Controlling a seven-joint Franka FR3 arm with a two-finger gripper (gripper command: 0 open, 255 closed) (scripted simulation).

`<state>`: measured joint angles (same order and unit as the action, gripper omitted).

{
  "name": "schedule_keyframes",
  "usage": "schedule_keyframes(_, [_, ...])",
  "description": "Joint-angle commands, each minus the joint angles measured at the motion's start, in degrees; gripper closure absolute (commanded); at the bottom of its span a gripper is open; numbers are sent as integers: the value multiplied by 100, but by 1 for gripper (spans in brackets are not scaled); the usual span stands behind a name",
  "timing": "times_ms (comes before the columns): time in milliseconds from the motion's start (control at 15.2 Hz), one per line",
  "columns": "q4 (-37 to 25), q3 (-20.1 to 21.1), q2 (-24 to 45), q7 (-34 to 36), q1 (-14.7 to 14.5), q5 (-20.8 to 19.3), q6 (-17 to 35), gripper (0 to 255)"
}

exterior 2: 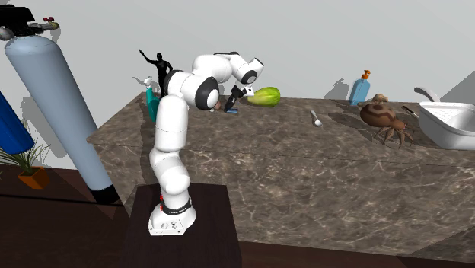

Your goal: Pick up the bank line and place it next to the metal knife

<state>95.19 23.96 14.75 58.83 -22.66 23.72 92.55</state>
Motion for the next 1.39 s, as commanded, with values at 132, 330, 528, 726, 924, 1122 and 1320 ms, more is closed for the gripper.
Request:
schedule_keyframes(132, [3,0,1,-1,-1,0,6,255])
schedule_keyframes(330, [3,0,1,-1,-1,0,5,0])
schedule_keyframes(528, [3,0,1,-1,-1,0,5,0])
schedule_keyframes(726, [-458,-40,106,63,55,-61,-371,0])
schedule_keyframes(924, [-916,-72,234,130,96,-117,-718,0])
schedule_keyframes(1122, [-916,-72,233,130,96,-117,-718,0])
schedule_keyframes(1320, [-916,-72,234,130,95,-117,-718,0])
